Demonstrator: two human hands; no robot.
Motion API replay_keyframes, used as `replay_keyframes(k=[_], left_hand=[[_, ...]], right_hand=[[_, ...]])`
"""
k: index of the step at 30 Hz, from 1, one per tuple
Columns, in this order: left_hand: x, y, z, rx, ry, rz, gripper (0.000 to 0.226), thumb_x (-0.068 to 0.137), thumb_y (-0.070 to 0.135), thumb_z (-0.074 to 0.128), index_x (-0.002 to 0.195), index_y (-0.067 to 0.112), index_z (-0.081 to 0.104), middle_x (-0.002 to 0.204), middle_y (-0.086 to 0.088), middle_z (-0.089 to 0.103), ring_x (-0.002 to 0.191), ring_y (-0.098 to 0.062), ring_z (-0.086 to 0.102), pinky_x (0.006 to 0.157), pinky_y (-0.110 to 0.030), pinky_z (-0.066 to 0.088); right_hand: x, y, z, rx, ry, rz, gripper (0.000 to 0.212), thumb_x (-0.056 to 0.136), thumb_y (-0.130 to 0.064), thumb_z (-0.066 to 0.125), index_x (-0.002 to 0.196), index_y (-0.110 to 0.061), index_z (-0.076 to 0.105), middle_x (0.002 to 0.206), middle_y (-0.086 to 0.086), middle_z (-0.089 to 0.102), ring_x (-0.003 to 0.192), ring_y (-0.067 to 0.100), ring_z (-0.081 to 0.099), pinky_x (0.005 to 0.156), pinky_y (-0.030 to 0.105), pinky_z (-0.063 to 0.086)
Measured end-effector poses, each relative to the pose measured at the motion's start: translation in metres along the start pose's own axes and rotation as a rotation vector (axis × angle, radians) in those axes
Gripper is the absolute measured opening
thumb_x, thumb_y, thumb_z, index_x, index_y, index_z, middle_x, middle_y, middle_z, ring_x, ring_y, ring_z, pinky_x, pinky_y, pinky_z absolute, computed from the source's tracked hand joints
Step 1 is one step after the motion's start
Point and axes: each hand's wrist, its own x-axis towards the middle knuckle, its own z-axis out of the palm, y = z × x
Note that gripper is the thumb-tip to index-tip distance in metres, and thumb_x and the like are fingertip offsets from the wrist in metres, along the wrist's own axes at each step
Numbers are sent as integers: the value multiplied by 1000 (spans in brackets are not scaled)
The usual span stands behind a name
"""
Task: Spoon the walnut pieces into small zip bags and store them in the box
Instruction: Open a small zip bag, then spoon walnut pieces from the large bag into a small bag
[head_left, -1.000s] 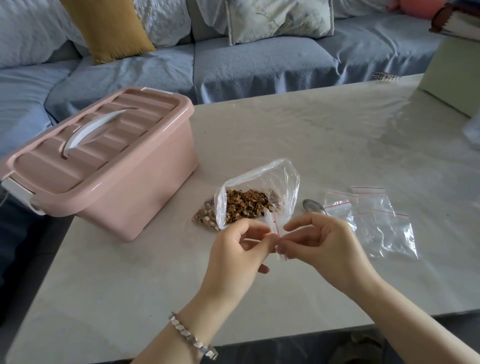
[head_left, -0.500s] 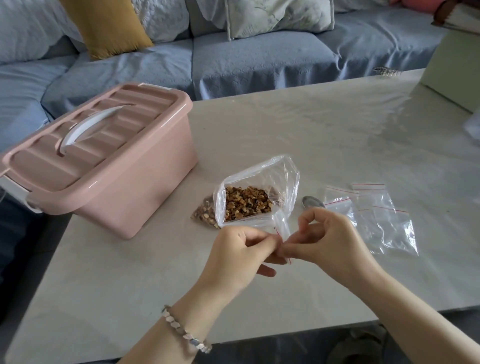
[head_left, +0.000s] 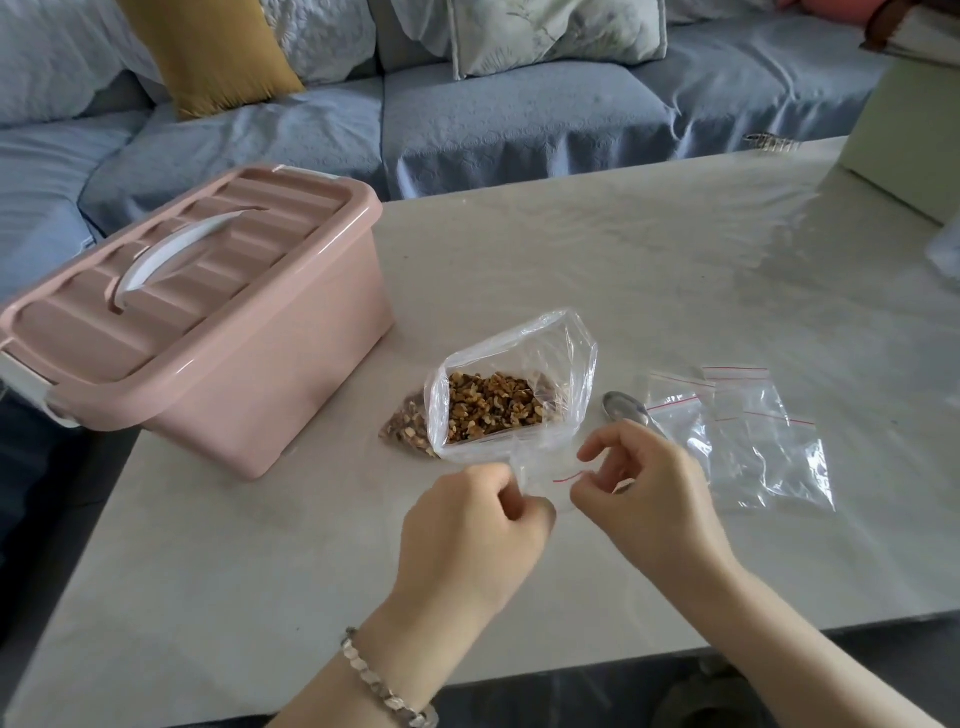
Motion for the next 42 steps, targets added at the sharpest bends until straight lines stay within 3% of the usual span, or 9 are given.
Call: replay_keyframes(k=[3, 7, 11, 16, 21, 29, 34, 37, 42], left_hand=[[0, -5, 3, -64, 55, 202, 23, 70, 43, 63, 69, 33, 44, 71, 17, 51, 74, -4, 50, 61, -10, 37], [10, -21, 5, -23, -137, 412, 94, 59, 60, 71, 133, 42, 15, 131, 41, 12, 130, 18, 3, 106, -4, 6], [12, -20, 15, -32, -23, 466, 75, 65, 58, 64, 128, 21, 48, 114, 17, 52, 111, 13, 31, 103, -18, 23], [11, -23, 21, -111, -44, 379, 53, 73, 38, 73, 119, 21, 53, 95, 21, 48, 95, 3, 48, 84, -9, 38], [11, -20, 27, 30, 40, 489, 44, 74, 44, 51, 111, 23, 55, 94, 11, 59, 84, -3, 54, 70, -21, 48], [6, -18, 28, 141, 74, 462, 49, 68, 41, 54, 112, 19, 51, 93, 9, 65, 85, -7, 61, 76, -17, 45], [9, -22, 25, 66, 130, 376, 30, 72, 36, 64, 94, 16, 60, 79, 15, 60, 82, -4, 50, 66, -8, 34], [10, -31, 22, 65, 145, 314, 38, 74, 36, 73, 102, 16, 58, 83, 17, 53, 78, -4, 54, 68, -14, 35], [8, -44, 12, 45, 121, 206, 43, 78, 48, 59, 109, 20, 49, 89, 12, 54, 85, -9, 57, 69, -14, 35]], right_hand=[[3, -3, 1, 18, -89, -9, 30, 65, 3, 64, 56, -23, 53, 51, -6, 51, 48, 7, 45, 48, 14, 37], [5, -8, -9, 322, -308, 174, 29, 72, 11, 62, 58, -12, 52, 47, -3, 57, 51, 18, 60, 52, 21, 47], [1, -12, -13, 323, -385, 130, 19, 76, 4, 68, 67, -13, 65, 52, -2, 62, 53, 12, 63, 53, 18, 50], [-1, -11, -19, -134, -344, -84, 22, 87, -17, 59, 88, -35, 71, 82, -10, 64, 70, 5, 58, 70, 17, 46], [-6, -24, -22, 37, -473, 3, 25, 88, -19, 54, 77, -36, 69, 78, 1, 71, 75, 29, 62, 75, 41, 51], [-8, -17, -17, -21, -613, 65, 27, 91, -32, 52, 116, -43, 54, 82, -21, 72, 69, 4, 63, 69, 17, 48], [-1, -2, -22, -12, -349, -41, 22, 85, -24, 60, 96, -43, 62, 76, -17, 71, 69, 3, 63, 59, 11, 45], [21, 35, -34, -420, -71, 104, 16, 86, -28, 57, 99, -22, 64, 85, -8, 66, 75, 7, 59, 61, 19, 42], [30, 79, -31, -939, -268, 351, 26, 92, -33, 41, 99, -10, 50, 111, 9, 55, 94, 28, 56, 65, 27, 36]])
